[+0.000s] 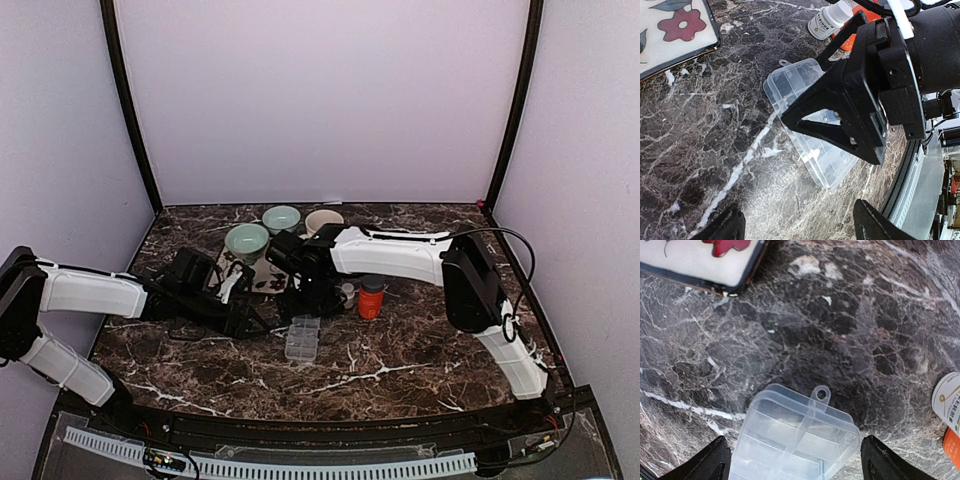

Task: Sort the pills into containers
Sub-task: Pick up the pill container from the center of the board.

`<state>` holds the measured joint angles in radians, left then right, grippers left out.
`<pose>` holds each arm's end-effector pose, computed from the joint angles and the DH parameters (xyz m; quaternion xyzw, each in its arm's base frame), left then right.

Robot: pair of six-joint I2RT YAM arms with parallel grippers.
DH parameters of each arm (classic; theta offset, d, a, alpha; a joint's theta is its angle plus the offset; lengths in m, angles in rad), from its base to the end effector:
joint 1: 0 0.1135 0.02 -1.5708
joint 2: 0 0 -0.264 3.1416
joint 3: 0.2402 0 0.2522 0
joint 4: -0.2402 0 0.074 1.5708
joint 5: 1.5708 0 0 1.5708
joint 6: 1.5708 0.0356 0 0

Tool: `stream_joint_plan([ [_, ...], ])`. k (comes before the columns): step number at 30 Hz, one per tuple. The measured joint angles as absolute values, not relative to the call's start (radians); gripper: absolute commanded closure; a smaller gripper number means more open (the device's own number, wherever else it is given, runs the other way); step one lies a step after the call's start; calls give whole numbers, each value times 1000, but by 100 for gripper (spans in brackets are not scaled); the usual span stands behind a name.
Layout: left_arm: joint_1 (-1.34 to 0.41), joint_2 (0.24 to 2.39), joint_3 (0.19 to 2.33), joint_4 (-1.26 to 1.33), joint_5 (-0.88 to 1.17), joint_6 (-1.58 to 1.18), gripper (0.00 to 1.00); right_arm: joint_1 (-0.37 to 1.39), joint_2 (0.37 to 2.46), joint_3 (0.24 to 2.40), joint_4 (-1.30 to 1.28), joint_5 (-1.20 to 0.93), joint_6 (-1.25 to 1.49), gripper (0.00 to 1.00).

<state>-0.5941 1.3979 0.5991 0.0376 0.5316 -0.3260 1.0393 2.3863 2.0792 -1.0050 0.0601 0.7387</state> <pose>0.2089 -0.1629 0.1677 0.2211 0.8651 -0.3851 0.2333 0.2511 0.4229 0.1717 -0.1446 0.9806 0.0813 0.1044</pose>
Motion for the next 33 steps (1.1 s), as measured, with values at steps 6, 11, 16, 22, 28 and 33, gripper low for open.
stream_joint_plan([
  [6,-594,1398,589,64,538,-338,23,1039,2420,2114,-1026,58,740,11],
  [11,-594,1400,588,81,541,-348,23,1039,2428,2114,-1030,49,745,18],
  [16,-594,1400,582,88,542,-355,23,1039,2428,2107,-1028,44,758,43],
  [22,-594,1393,554,97,540,-371,22,1031,2416,2090,-1010,38,767,70],
  [28,-594,1362,544,96,535,-382,22,1031,2412,2089,-1006,37,753,72],
  [33,-594,1330,544,96,534,-391,20,1031,2400,2087,-1002,38,731,72],
])
